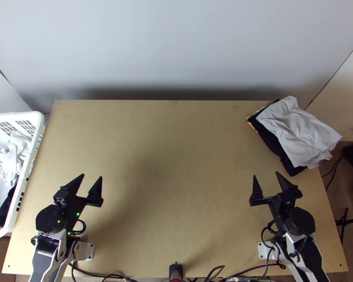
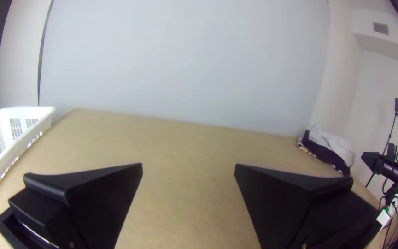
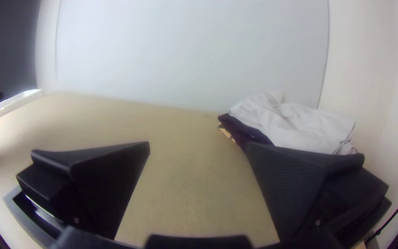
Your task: Fold the t-shirt
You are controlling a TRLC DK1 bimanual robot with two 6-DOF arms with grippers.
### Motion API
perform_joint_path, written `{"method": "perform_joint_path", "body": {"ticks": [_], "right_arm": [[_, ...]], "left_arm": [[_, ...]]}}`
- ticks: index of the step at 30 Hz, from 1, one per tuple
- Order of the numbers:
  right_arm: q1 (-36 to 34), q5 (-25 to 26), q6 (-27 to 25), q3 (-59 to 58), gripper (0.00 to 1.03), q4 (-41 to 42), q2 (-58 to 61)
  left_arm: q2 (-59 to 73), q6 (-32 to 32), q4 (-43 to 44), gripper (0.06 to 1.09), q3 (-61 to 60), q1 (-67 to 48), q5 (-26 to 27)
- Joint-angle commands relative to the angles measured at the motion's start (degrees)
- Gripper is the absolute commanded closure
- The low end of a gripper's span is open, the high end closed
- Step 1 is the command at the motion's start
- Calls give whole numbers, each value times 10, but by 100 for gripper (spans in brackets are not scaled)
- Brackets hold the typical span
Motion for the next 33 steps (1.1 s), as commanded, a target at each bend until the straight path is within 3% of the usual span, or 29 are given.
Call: {"method": "perform_joint_path", "body": {"ticks": [1, 8, 12, 22, 28, 33], "right_arm": [[0, 1, -1, 0, 5, 0, 0], [0, 1, -1, 0, 5, 0, 0], [4, 1, 94, 0, 5, -18, -1], [-35, 2, 33, 5, 5, 27, 24], [-103, 3, 11, 144, 5, 19, 214], [-132, 2, 43, 405, 5, -172, 475]], "left_arm": [[0, 0, 1, 11, 0, 0, 0], [0, 0, 1, 11, 0, 0, 0], [0, 0, 1, 11, 0, -7, 0], [-1, -5, 24, 11, 6, -3, 0], [56, -7, 29, 11, 110, 59, -6], [296, 23, -89, 11, 338, 149, -6]]}}
